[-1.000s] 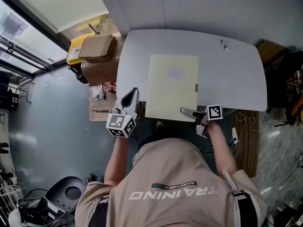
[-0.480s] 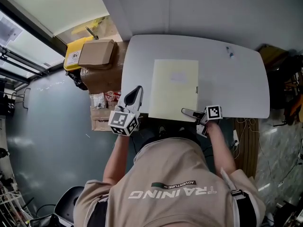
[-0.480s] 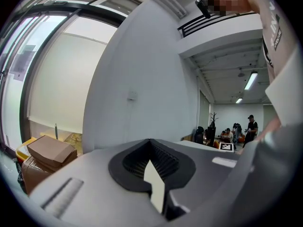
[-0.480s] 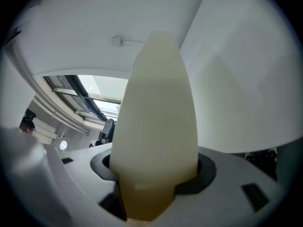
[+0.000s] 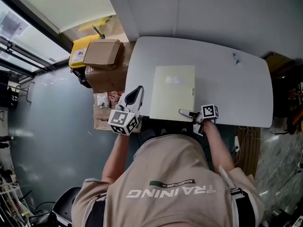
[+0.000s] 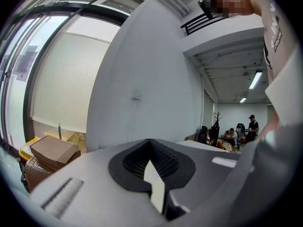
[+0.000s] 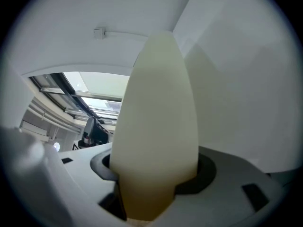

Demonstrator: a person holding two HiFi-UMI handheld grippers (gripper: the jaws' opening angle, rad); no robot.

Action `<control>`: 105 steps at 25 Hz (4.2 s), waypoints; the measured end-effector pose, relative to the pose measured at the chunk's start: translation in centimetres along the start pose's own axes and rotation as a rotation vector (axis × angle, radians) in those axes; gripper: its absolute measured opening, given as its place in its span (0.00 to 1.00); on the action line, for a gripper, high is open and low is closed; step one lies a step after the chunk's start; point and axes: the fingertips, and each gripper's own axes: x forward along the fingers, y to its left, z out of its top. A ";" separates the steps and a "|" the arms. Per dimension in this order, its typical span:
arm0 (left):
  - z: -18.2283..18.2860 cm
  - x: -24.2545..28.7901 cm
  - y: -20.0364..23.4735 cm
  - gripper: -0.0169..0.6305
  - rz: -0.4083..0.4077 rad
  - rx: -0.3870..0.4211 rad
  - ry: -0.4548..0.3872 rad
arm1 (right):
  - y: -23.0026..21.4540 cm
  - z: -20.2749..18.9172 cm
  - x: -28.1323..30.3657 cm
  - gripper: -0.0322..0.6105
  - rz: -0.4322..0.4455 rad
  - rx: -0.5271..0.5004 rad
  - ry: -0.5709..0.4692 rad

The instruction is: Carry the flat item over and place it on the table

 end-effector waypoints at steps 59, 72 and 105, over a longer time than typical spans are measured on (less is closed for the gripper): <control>1.0 2.3 -4.5 0.03 -0.010 -0.032 -0.046 | 15.1 6.6 -9.3 0.69 -0.382 -1.052 -0.338; 6.5 4.1 -6.1 0.03 -0.001 0.024 -0.115 | 25.7 8.3 -15.1 0.06 -0.517 -1.407 -0.701; 5.9 4.5 -6.5 0.03 0.034 0.016 -0.093 | 25.1 11.0 -16.1 0.06 -0.531 -1.405 -0.685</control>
